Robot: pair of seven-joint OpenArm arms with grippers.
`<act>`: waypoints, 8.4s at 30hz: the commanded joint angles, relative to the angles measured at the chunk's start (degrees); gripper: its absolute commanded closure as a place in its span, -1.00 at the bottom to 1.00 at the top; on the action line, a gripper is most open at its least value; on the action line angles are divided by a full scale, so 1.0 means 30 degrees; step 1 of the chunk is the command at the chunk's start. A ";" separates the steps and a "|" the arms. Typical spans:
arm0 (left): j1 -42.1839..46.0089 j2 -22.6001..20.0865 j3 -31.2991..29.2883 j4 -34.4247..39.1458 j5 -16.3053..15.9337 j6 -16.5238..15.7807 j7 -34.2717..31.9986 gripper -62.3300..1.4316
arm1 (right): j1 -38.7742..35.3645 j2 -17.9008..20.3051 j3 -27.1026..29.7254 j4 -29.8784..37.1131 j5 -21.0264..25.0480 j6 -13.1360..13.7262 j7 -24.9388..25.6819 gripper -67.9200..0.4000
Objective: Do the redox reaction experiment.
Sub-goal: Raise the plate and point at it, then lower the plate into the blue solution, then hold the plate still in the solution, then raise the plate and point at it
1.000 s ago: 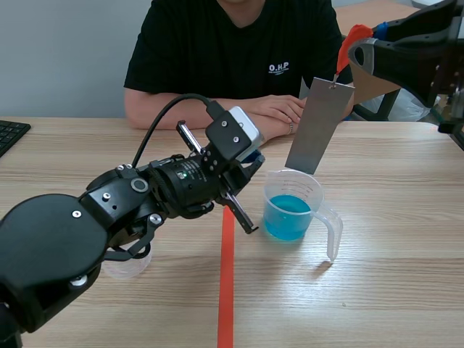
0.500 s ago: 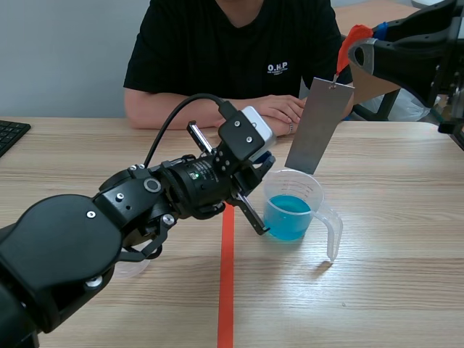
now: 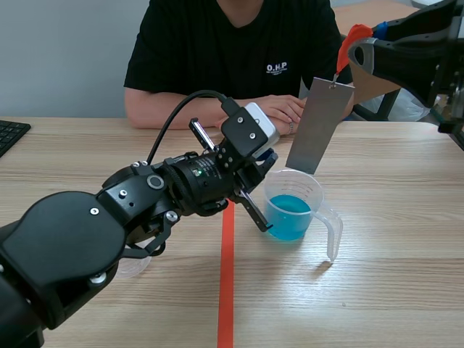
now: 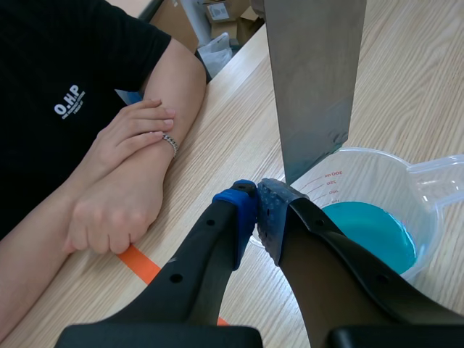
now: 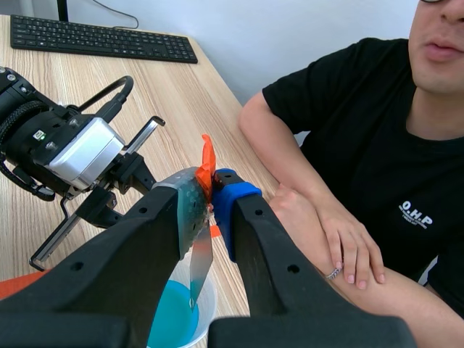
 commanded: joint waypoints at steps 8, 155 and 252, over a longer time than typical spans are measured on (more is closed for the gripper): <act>-0.0321 0.0146 -0.0007 0.0189 -0.0066 0.0015 -0.0510 0.83 | 0.0233 0.0306 0.0364 0.0270 0.0357 0.0109 0.0364 0.94; 2.7496 -0.3657 -1.4892 1.2029 -0.6725 0.1464 -0.0007 0.83 | -0.0838 -0.7060 0.1362 -0.3701 -0.9085 0.0109 0.0372 0.94; 2.5660 -1.2641 -1.4870 1.2050 -0.9100 0.1166 -0.2579 0.83 | -0.3898 -0.5676 0.7643 0.6929 0.2215 0.0109 -1.1220 0.94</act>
